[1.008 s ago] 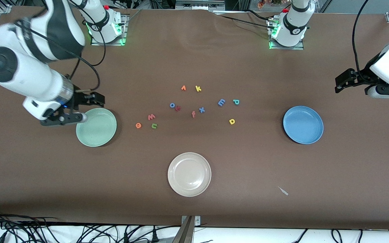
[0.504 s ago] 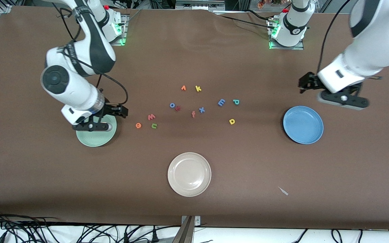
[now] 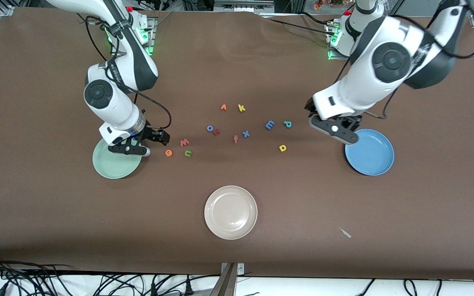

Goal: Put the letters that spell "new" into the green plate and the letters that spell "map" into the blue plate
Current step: 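Reach the right gripper toward orange 6 while the left gripper reaches blue E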

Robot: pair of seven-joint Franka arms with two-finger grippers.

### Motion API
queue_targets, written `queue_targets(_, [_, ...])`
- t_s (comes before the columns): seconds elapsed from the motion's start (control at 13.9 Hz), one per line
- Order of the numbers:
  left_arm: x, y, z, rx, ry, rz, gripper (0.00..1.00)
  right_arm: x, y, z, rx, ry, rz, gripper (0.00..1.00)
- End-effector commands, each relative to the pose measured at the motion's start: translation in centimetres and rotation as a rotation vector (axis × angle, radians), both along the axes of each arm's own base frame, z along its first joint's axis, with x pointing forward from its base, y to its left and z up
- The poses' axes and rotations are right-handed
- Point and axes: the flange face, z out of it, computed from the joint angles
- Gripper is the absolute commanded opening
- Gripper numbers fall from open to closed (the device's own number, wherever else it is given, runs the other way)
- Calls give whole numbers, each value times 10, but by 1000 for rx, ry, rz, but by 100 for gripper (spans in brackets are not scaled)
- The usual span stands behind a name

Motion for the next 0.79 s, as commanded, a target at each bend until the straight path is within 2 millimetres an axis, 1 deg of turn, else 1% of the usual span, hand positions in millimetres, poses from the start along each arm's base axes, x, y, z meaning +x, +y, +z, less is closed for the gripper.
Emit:
queue_targets(0.0, [-10, -28, -42, -36, -15, -41, 100, -15, 16, -39, 12, -36, -33, 99])
queue_targets(0.07, [-17, -36, -64, -42, -22, -55, 100, -21, 24, -50, 16, -54, -28, 99])
queue_targets(0.14, [-26, -48, -81, -33, -28, -87, 100, -20, 25, -58, 17, -64, -25, 99])
queue_targets(0.29, [-33, -61, -107, -11, -3, -129, 100, -14, 26, -76, 9, -105, 2, 99])
queue_targets(0.36, [-40, -75, -116, -15, 2, -150, 100, -14, 26, -84, 7, -119, 11, 99])
queue_targets(0.43, [-49, -86, -130, -4, 4, -157, 100, -15, 25, -86, 5, -118, 14, 99])
queue_targets(0.5, [-53, -93, -140, 21, -18, -155, 100, -13, 23, -85, 3, -121, 16, 99])
queue_targets(0.58, [-63, -104, -153, 41, -28, -151, 100, -9, 16, -84, -6, -126, 10, 99])
queue_targets(0.65, [-74, -114, -167, 47, -36, -153, 100, -8, 14, -85, -8, -129, 4, 99])
queue_targets(0.72, [-84, -118, -180, 45, -54, -145, 100, -5, 14, -82, -7, -136, 7, 99])
